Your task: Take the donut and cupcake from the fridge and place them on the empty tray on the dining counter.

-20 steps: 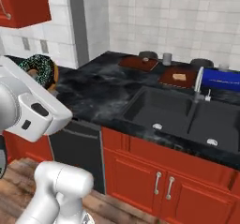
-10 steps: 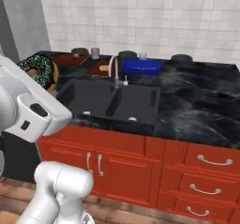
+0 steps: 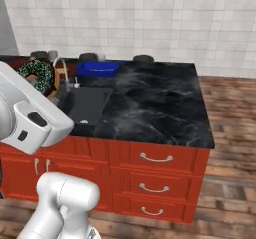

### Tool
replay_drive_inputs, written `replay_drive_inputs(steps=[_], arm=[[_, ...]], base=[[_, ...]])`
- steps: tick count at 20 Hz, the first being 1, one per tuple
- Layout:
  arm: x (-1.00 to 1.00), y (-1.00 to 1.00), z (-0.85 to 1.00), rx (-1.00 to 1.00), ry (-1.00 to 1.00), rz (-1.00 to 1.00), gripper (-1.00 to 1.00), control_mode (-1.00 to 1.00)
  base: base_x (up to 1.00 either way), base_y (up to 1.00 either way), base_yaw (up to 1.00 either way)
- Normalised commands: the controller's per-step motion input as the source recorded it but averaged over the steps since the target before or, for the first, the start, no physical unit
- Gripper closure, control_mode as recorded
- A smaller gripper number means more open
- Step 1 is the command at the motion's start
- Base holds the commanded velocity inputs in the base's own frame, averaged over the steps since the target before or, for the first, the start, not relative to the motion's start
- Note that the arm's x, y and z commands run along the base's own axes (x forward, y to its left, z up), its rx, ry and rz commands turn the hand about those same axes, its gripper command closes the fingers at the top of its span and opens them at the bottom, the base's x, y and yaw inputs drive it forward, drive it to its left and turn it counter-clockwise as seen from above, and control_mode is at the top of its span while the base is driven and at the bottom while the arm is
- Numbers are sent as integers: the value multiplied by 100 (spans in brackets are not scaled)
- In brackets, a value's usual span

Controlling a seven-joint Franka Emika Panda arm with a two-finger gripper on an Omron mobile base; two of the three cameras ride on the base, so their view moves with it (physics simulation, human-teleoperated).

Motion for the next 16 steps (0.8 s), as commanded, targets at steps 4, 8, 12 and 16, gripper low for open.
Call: replay_drive_inputs(steps=[4, 8, 12, 16], arm=[[0, 0, 0, 0, 0, 0, 100, 100], [0, 0, 0, 0, 0, 0, 100, 100], [0, 0, 0, 0, 0, 0, 100, 100], [0, 0, 0, 0, 0, 0, 100, 100]], base=[[64, -100, 0], [64, -100, 0], [63, -100, 0], [50, -100, 0]])
